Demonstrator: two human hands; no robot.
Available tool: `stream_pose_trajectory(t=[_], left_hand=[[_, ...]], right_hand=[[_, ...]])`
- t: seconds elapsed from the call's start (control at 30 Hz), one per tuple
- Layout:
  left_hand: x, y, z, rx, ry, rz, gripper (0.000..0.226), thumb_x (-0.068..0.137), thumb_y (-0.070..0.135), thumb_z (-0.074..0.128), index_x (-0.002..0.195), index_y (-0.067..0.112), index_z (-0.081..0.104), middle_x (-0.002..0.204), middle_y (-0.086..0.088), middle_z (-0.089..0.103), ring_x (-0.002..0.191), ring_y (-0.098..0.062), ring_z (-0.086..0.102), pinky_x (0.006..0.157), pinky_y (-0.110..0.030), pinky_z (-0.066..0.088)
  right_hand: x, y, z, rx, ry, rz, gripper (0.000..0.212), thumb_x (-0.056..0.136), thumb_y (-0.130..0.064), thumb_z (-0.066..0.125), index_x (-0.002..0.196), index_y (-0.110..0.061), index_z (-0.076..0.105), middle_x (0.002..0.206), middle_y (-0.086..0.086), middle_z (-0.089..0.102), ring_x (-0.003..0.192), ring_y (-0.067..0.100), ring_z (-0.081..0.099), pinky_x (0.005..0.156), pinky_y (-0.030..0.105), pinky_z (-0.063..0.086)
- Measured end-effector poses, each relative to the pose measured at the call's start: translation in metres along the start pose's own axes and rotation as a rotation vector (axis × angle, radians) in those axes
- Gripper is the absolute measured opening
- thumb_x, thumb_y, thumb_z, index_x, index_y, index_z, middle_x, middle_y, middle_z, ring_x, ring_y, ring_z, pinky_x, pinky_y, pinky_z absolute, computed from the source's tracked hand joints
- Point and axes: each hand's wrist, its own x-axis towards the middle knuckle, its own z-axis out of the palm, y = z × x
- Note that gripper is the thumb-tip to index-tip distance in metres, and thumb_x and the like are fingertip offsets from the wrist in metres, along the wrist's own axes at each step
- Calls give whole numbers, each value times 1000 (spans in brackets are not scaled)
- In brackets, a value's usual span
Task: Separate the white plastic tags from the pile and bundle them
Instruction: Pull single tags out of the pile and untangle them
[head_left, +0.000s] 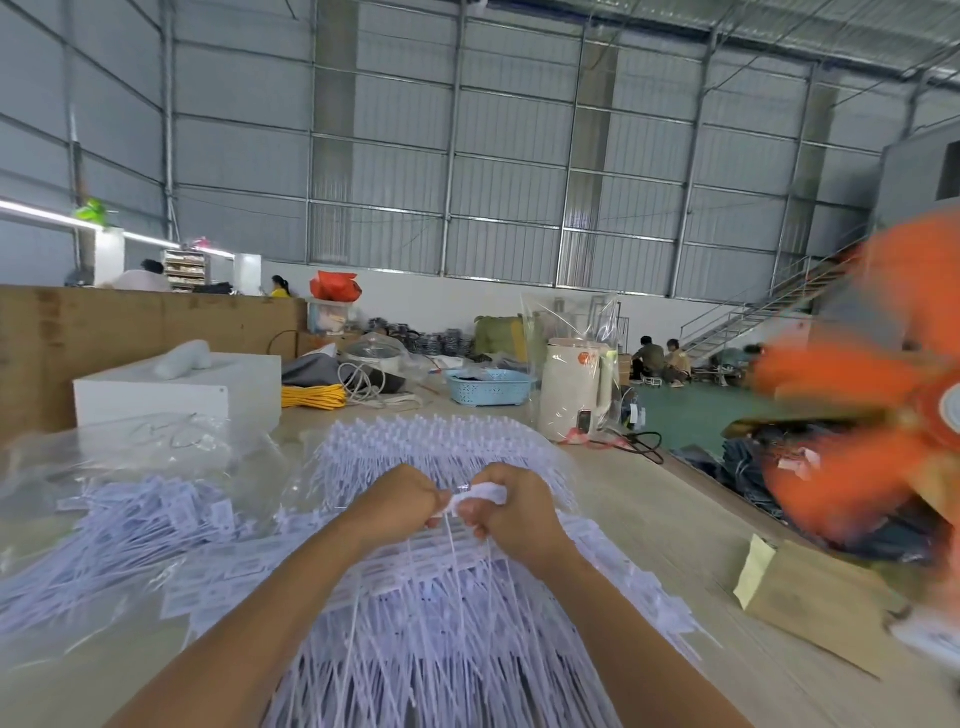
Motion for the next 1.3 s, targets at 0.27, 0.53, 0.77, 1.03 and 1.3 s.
stream_pose_trajectory(t=[0.27, 0.53, 0.77, 1.03, 1.3], left_hand=[[-10, -2, -10, -46, -95, -16, 49, 94, 30, 57, 47, 15, 51, 40, 7, 51, 36, -5, 46, 44, -15, 36], [-19, 11, -3, 91, -205, 50, 37, 93, 3, 45, 57, 10, 40, 58, -3, 38, 49, -14, 33, 46, -19, 29], [-20, 33, -12, 292, -169, 100, 35, 86, 1, 46, 55, 14, 36, 57, -1, 34, 51, -13, 31, 48, -26, 22], [-16, 34, -10, 279, -112, 78, 5, 88, 17, 56, 89, 12, 56, 78, -3, 53, 60, -9, 50, 48, -19, 40], [-17, 18, -18, 355, -117, 2, 27, 91, 34, 53, 94, 12, 68, 66, -2, 66, 66, -18, 61, 83, -31, 51]], right_hand=[[8, 14, -33, 212, 301, 32, 17, 80, 1, 65, 64, 0, 59, 54, 6, 56, 49, 16, 49, 49, 24, 41], [5, -26, -42, 592, -223, 416, 5, 88, 2, 58, 83, 1, 58, 72, 13, 62, 53, 14, 58, 44, 18, 47], [1, -18, -16, 447, -239, 378, 11, 83, 0, 67, 89, 1, 57, 83, 18, 66, 72, 29, 68, 66, 34, 59], [1, -13, -13, 375, -150, 251, 14, 80, 4, 69, 75, -2, 58, 68, 16, 65, 56, 24, 66, 58, 30, 56], [3, -9, -2, 322, -71, 171, 12, 80, 8, 67, 78, 3, 57, 68, 12, 59, 49, 13, 62, 50, 21, 52]])
